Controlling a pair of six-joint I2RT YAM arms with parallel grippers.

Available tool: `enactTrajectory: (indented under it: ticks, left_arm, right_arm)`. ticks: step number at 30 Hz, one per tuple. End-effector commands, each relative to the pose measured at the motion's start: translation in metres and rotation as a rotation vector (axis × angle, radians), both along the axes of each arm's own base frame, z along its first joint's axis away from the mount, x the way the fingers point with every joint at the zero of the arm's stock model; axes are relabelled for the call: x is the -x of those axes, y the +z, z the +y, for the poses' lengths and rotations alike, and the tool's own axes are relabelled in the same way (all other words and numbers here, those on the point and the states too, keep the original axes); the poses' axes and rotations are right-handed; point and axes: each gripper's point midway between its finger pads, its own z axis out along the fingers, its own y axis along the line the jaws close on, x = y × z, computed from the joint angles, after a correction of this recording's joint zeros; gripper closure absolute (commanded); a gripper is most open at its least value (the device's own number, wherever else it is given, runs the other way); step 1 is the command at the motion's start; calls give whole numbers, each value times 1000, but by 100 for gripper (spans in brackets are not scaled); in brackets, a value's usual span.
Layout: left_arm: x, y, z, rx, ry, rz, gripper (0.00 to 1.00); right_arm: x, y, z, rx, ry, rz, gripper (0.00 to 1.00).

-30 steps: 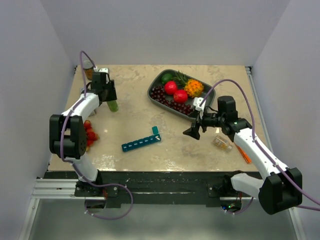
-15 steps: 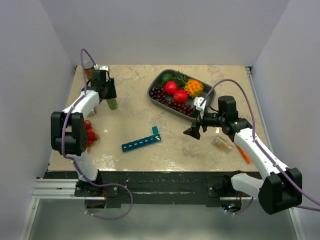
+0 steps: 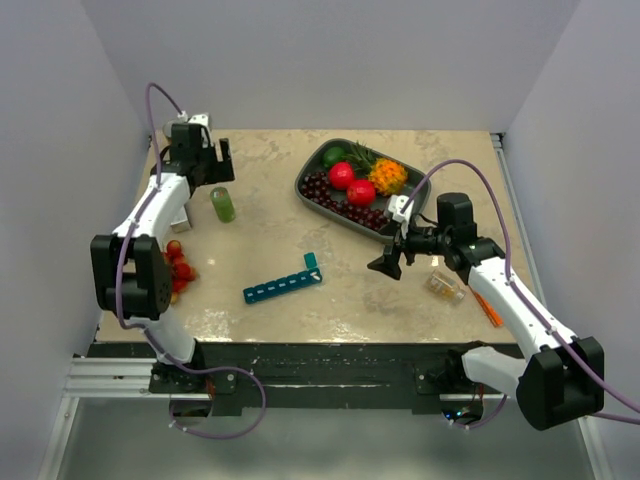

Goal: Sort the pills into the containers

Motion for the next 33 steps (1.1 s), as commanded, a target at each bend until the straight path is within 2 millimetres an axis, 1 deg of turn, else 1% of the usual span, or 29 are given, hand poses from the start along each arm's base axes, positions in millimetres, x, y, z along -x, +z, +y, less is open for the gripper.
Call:
enactTrajectory:
  ticks: [1,2,3,4,5,6,7,8,9,10,11,12,13,14,15,16,17,18,19,21,22,23,24,26,27,28,29,32,33]
  left_arm:
    - [16,77,-7,40,-55,-162,12]
    - [21,83,-9,46,-66,-181,12]
    - [33,103,-14,60,-98,-237,11]
    - [44,94,-17,63,-122,-226,5]
    - [51,101,-23,76,-157,-261,1]
    - [65,122,-27,84,-182,-326,1]
    - [74,112,-32,99,-209,-330,1]
    - [83,115,-38,122,-238,-350,1]
    - [99,128,-56,181,-326,-395,1]
    - [109,117,-68,232,-384,-398,1]
    - [126,120,-91,302,-518,-409,1]
    - [139,125,-101,329,-583,-438,1]
    - [148,115,-110,341,-642,-441,1]
    - [156,110,-116,328,-690,-441,1]
    - [166,107,-130,229,-783,-474,1]
    - [174,87,-136,162,-824,-426,1]
    - [176,74,-138,66,-849,-409,1]
    - [190,65,-157,-41,-979,-433,2]
    - [201,43,-162,-85,-1030,-395,2]
    - [218,30,-176,-170,-1156,-418,2]
    - [225,16,-177,-184,-1188,-400,3]
    - [229,9,-182,-201,-1222,-397,3]
    - [231,3,-183,-224,-1247,-391,4]
    - [230,-9,-184,-261,-1268,-363,6]
    - [230,-21,-187,-282,-1298,-327,6]
    - [228,-26,-187,-296,-1301,-306,7]
    - [224,-31,-186,-324,-1293,-287,7]
    - [222,-59,-190,-361,-1338,-200,8]
    - [220,-61,-191,-371,-1350,-190,9]
  right_arm:
    - [-3,9,-2,-14,-8,-47,1]
    - [-3,9,-2,-16,-4,-43,1]
    - [-3,8,-2,-14,-3,-39,1]
    - [-2,7,-2,-15,1,-35,1]
    - [-2,7,-1,-17,5,-33,1]
    - [-1,7,-1,-18,9,-30,1]
    - [-1,6,-1,-21,13,-25,1]
    - [1,6,0,-24,19,-22,1]
    - [1,5,0,-29,25,-15,1]
    - [0,4,1,-30,20,-11,1]
    - [-3,2,1,-38,3,-3,1]
    - [-4,0,0,-50,-26,31,1]
    - [-7,-2,0,-58,-37,34,1]
    - [-7,-5,0,-59,-42,50,1]
    - [-4,-5,2,-64,-22,53,1]
    - [-1,-7,2,-63,-8,62,1]
    - [2,-8,3,-62,11,61,1]
    - [3,-9,4,-59,28,53,1]
    - [3,-9,4,-61,32,57,2]
    - [2,-10,4,-60,31,61,5]
    - [1,-10,5,-61,29,62,9]
    - [1,-10,5,-64,18,77,13]
    - [-1,-10,4,-65,10,78,17]
    - [-2,-9,5,-68,3,79,21]
    - [-2,-9,5,-69,1,80,22]
    - [-3,-8,4,-70,-1,77,24]
    - [-3,-8,5,-69,-4,78,24]
    - [-3,-8,4,-68,-7,76,24]
    - [-3,-8,4,-67,-10,75,24]
